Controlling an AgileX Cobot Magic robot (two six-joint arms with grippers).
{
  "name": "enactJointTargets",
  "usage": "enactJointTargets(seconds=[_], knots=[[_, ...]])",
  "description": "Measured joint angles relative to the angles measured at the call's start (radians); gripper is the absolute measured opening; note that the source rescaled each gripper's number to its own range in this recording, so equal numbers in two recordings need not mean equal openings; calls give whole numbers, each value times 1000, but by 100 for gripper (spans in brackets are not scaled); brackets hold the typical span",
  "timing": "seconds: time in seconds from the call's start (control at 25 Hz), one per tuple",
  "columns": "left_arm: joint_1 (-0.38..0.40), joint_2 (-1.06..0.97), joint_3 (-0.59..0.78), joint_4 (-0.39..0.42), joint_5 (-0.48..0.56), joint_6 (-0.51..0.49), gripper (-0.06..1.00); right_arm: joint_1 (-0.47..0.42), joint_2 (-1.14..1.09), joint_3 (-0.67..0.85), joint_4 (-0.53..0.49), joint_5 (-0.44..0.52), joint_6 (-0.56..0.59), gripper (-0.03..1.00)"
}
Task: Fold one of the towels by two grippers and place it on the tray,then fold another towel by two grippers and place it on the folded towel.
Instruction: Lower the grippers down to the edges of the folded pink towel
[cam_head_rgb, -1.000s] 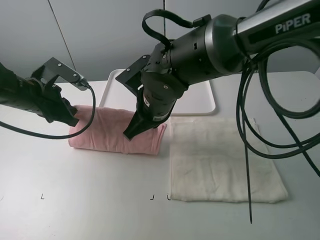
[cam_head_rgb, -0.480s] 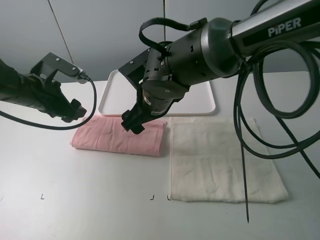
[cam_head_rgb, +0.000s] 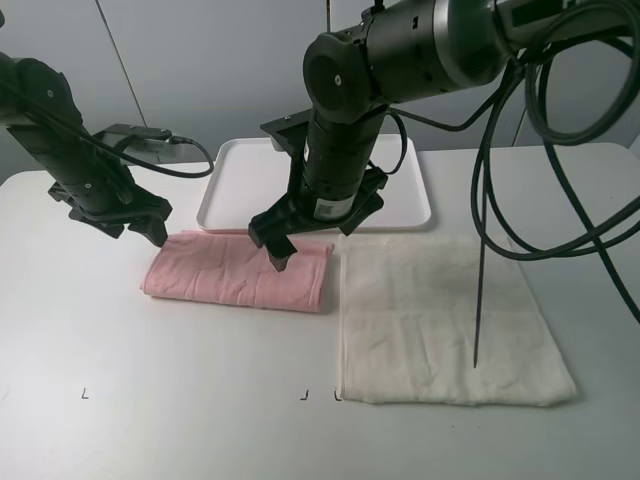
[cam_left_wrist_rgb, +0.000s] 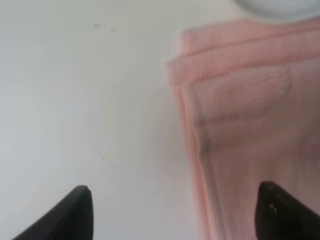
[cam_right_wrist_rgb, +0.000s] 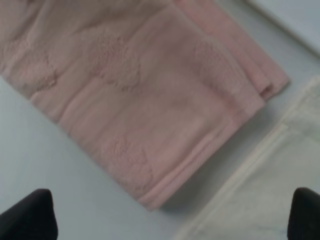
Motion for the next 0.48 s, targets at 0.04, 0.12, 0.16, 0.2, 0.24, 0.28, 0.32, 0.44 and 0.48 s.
enactJointTargets(seconds=[0.04, 0.12, 0.16, 0.2, 0.24, 0.28, 0.32, 0.44, 0.48], knots=[[0, 20, -8, 4, 18, -14, 85, 0, 0, 0, 4, 9, -10, 100], [0, 52, -19, 9, 38, -29, 85, 0, 0, 0, 15, 16, -20, 100], [0, 62, -19, 11, 40, -33, 85, -2, 0, 0, 17, 16, -23, 100], [0, 72, -19, 15, 43, -44, 85, -2, 0, 0, 17, 17, -25, 100], [0, 83, -19, 24, 44, -57, 85, -2, 0, 0, 17, 17, -25, 100], [0, 89, -19, 32, 45, -69, 85, -2, 0, 0, 17, 19, -26, 100], [0, 96, -19, 37, 45, -79, 85, -2, 0, 0, 17, 19, -26, 100], [0, 118, -19, 46, 45, -87, 85, -2, 2, -1, 17, 19, -27, 100], [0, 124, -19, 46, 45, -90, 85, -2, 6, -2, 17, 19, -27, 100]])
